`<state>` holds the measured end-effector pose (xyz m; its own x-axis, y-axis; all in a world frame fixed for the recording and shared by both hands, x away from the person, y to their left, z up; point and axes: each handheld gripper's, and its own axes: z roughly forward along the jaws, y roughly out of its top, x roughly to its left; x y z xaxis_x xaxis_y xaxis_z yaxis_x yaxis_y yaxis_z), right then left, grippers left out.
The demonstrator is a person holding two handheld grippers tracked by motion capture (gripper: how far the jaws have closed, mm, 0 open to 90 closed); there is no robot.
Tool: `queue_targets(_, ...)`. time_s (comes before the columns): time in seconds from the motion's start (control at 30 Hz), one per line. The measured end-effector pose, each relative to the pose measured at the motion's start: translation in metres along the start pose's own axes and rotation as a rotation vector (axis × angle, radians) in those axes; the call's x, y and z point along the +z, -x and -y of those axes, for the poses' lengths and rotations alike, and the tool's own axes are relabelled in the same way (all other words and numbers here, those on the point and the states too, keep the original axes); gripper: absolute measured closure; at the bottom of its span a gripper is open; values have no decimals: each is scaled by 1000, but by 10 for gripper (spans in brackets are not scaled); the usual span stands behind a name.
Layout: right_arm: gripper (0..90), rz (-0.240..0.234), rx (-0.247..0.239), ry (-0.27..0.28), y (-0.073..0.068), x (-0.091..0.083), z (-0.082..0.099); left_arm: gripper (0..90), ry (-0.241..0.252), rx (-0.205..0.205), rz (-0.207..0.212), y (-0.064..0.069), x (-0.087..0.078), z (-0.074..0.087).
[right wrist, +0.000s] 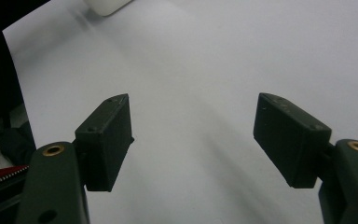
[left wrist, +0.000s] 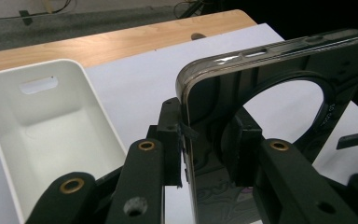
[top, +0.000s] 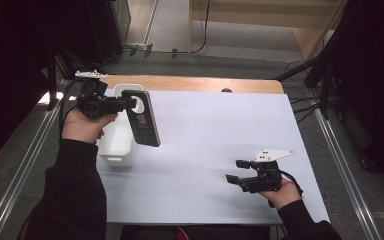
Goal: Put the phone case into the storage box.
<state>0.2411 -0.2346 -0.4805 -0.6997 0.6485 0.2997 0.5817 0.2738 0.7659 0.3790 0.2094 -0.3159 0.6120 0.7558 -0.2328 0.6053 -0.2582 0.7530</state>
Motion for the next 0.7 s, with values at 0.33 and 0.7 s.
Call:
queue_targets(0.33,271,-1,-3,5,1,1,-1,708,16,-15,-34,-12,-3,-9)
queue_targets(0.7,271,-5,-3,5,1,1,-1,708,36,-19,-69,-19,-10,-22)
